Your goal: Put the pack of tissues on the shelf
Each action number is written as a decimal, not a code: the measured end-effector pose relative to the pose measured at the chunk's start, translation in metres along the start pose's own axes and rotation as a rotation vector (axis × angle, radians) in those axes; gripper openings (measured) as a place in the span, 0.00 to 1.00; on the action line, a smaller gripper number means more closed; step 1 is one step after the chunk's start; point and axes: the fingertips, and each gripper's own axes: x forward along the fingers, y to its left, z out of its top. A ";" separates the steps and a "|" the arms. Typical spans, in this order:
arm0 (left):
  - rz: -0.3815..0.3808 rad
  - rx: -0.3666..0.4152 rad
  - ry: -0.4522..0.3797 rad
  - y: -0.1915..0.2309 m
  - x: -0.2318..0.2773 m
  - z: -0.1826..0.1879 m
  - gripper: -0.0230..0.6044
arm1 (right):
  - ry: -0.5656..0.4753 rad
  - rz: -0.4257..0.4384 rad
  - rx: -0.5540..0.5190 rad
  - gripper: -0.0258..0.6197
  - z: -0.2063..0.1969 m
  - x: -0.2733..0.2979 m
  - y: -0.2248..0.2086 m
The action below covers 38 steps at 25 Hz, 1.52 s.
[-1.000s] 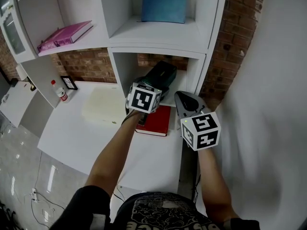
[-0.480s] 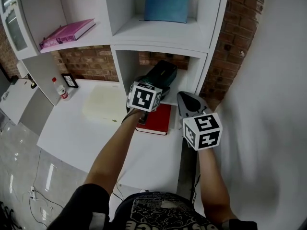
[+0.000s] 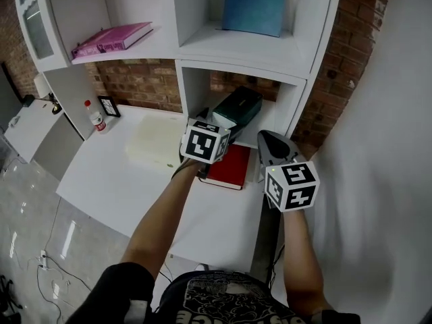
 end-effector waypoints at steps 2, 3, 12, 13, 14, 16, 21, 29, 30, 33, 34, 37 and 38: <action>0.004 -0.004 -0.015 0.002 -0.010 0.003 0.80 | -0.002 0.008 0.000 0.04 0.001 0.001 0.004; 0.006 -0.007 -0.023 0.004 -0.016 0.004 0.79 | -0.003 0.012 0.001 0.04 0.002 0.002 0.006; 0.060 -0.024 -0.096 0.024 -0.071 0.013 0.62 | -0.021 0.045 -0.001 0.04 0.011 0.012 0.017; 0.068 -0.027 -0.106 0.026 -0.077 0.014 0.61 | -0.023 0.047 -0.001 0.04 0.012 0.013 0.018; 0.075 -0.027 -0.116 0.029 -0.084 0.015 0.59 | -0.024 0.049 -0.001 0.04 0.013 0.014 0.018; 0.099 -0.023 -0.131 0.034 -0.097 0.014 0.54 | -0.026 0.052 0.000 0.04 0.013 0.015 0.019; 0.162 -0.044 -0.142 0.055 -0.124 0.003 0.37 | -0.023 0.064 -0.008 0.04 0.010 0.016 0.023; 0.263 0.012 -0.134 0.066 -0.144 -0.010 0.11 | -0.042 0.073 0.001 0.04 0.014 0.014 0.022; 0.270 0.004 -0.142 0.068 -0.145 -0.008 0.09 | -0.040 0.073 -0.003 0.04 0.015 0.014 0.022; 0.275 -0.034 -0.166 0.069 -0.150 -0.005 0.05 | -0.039 0.076 -0.006 0.04 0.016 0.013 0.023; 0.271 -0.036 -0.170 0.068 -0.150 -0.004 0.05 | -0.041 0.075 -0.005 0.04 0.017 0.012 0.023; 0.271 -0.032 -0.167 0.068 -0.149 -0.004 0.05 | -0.046 0.072 0.002 0.04 0.017 0.010 0.021; 0.273 -0.034 -0.167 0.068 -0.149 -0.005 0.05 | -0.045 0.071 0.005 0.04 0.017 0.010 0.021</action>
